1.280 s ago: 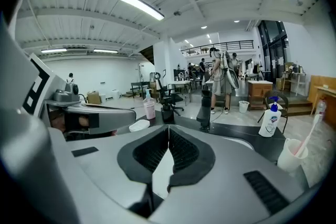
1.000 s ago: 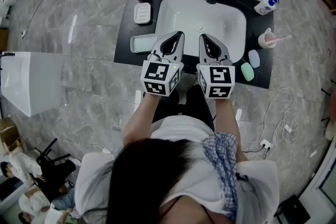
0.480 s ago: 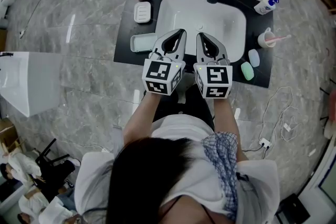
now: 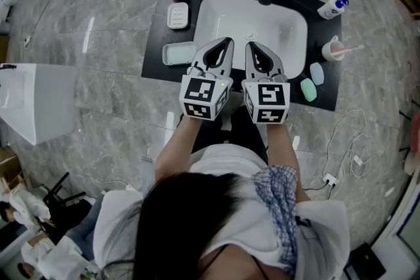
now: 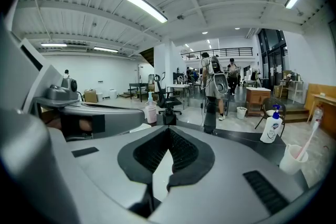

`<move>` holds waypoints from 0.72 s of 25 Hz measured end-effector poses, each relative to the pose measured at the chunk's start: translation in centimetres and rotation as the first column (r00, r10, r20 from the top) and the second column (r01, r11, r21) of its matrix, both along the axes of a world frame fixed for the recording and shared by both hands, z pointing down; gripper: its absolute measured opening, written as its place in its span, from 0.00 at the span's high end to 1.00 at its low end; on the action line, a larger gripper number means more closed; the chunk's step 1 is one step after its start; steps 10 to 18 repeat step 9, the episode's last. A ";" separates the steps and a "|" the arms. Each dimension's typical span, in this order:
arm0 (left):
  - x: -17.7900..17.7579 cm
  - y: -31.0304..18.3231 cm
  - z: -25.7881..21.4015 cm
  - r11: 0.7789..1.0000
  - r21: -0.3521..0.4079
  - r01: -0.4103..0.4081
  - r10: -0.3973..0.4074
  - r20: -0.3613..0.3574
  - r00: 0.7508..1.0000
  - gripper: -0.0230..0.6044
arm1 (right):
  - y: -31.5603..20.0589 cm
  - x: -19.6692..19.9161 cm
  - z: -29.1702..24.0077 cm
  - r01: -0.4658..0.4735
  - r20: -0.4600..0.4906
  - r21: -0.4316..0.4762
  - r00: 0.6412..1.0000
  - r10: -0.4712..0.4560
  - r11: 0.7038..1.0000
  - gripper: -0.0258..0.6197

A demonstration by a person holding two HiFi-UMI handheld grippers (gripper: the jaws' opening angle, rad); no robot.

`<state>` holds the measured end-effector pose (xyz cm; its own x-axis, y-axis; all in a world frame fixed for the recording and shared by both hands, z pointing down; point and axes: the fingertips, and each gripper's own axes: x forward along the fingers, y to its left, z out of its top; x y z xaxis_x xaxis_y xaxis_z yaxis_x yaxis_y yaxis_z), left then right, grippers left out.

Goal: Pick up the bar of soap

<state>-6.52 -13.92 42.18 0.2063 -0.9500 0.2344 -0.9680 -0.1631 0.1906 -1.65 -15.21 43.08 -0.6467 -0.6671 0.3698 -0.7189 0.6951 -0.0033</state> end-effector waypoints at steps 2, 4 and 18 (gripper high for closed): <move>0.0 0.0 0.1 1.000 -0.004 0.003 -0.003 0.002 1.000 0.95 | 0.1 0.0 0.1 0.002 0.001 -0.004 1.000 -0.002 1.000 0.94; -0.2 0.1 0.4 1.000 -0.010 0.011 -0.011 0.003 1.000 0.95 | 0.1 0.0 0.3 0.002 0.006 -0.015 1.000 -0.002 1.000 0.94; -0.6 0.1 0.9 1.000 -0.020 0.021 -0.021 -0.003 1.000 0.95 | -0.1 0.2 0.5 -0.005 0.011 -0.021 1.000 0.006 1.000 0.94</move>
